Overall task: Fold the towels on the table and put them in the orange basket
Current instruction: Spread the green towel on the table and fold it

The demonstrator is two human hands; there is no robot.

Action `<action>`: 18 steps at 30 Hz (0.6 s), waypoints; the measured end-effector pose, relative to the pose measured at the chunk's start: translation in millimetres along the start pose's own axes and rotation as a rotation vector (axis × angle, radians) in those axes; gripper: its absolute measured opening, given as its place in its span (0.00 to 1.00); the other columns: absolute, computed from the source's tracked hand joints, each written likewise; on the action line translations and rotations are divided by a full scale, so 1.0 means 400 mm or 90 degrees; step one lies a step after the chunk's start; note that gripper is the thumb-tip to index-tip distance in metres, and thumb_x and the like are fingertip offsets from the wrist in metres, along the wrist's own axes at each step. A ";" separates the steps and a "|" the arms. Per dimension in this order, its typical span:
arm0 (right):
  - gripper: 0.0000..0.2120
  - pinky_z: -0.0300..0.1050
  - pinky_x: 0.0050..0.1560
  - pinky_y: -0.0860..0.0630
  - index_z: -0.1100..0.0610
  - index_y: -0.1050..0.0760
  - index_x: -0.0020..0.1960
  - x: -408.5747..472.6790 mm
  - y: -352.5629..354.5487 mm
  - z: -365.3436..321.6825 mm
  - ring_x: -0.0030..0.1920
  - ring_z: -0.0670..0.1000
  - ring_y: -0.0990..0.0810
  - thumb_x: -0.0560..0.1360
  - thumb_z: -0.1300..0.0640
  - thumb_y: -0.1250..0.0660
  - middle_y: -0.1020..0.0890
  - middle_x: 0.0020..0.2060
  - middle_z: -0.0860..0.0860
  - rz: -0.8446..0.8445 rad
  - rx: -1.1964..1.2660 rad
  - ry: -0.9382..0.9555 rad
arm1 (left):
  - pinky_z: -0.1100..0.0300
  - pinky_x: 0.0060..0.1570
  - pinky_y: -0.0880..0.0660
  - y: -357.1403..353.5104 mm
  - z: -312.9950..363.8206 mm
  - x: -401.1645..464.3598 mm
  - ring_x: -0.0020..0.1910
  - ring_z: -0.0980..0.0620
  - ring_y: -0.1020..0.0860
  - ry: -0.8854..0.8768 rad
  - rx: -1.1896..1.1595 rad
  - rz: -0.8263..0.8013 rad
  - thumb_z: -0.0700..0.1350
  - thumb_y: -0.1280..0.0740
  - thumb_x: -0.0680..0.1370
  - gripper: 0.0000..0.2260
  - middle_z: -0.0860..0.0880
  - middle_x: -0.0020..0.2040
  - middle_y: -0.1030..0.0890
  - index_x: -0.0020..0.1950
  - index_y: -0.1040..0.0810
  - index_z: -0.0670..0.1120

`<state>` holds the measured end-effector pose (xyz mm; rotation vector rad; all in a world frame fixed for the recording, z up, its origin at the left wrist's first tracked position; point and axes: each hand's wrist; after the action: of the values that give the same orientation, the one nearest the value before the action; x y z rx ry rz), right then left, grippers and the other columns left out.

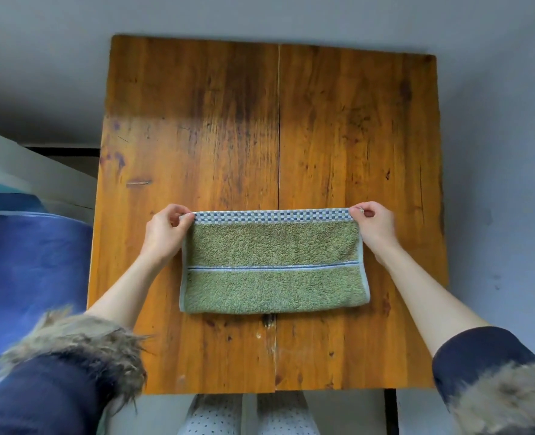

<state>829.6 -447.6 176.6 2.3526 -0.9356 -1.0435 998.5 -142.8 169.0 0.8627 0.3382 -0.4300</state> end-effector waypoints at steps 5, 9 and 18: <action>0.12 0.40 0.55 0.33 0.58 0.24 0.59 -0.024 -0.031 -0.011 0.59 0.52 0.26 0.78 0.55 0.38 0.24 0.57 0.53 0.160 0.025 -0.008 | 0.55 0.50 0.33 -0.023 -0.014 -0.006 0.54 0.45 0.27 -0.023 0.058 0.072 0.49 0.36 0.77 0.14 0.42 0.52 0.23 0.60 0.28 0.45; 0.20 0.48 0.73 0.46 0.57 0.34 0.70 -0.136 -0.115 -0.001 0.72 0.52 0.40 0.79 0.54 0.44 0.34 0.71 0.52 0.123 -0.189 0.240 | 0.42 0.64 0.38 -0.078 0.002 -0.088 0.67 0.40 0.35 -0.190 0.232 0.160 0.47 0.39 0.79 0.20 0.38 0.67 0.32 0.69 0.35 0.43; 0.27 0.60 0.73 0.56 0.51 0.46 0.75 -0.151 -0.233 0.134 0.76 0.53 0.50 0.79 0.44 0.49 0.45 0.76 0.53 0.012 -0.499 0.456 | 0.36 0.70 0.58 -0.241 -0.033 -0.137 0.76 0.43 0.50 -0.340 0.440 0.046 0.59 0.49 0.79 0.25 0.46 0.77 0.45 0.75 0.42 0.54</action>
<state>797.3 -344.4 117.5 1.7943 -0.2043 -0.3647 902.1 -175.7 122.7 1.3773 -0.3615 -0.7058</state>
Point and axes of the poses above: each hand's wrist, its own x-axis towards the middle knuckle, its own y-axis out of the back of the hand, z = x × y
